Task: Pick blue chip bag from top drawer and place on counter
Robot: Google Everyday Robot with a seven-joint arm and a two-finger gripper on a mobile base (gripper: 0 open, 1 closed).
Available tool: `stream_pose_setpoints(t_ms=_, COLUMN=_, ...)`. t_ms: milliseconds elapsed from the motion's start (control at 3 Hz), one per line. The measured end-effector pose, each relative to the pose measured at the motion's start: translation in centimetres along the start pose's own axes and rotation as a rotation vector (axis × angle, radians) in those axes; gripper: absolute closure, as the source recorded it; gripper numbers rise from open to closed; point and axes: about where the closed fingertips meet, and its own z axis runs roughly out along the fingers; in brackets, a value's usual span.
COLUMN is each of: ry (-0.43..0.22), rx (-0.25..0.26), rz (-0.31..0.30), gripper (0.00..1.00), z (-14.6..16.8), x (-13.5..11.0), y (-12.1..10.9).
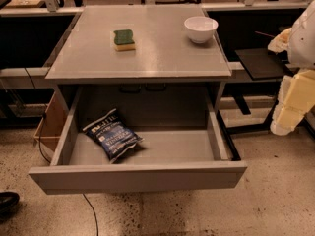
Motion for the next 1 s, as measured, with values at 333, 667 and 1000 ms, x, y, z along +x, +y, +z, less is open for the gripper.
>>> stream_pose_setpoints(t_ms=333, ry=0.0, rx=0.0, rz=0.0, gripper=0.0, z=0.0, x=0.0, y=0.0)
stream_pose_setpoints(t_ms=667, ry=-0.051, rx=-0.015, rz=-0.001, gripper=0.0, z=1.8, x=-1.4, y=-0.2)
stream_pose_setpoints(t_ms=1000, ry=-0.104, rx=-0.056, rz=0.007, gripper=0.0, z=5.9, x=-3.9, y=0.4)
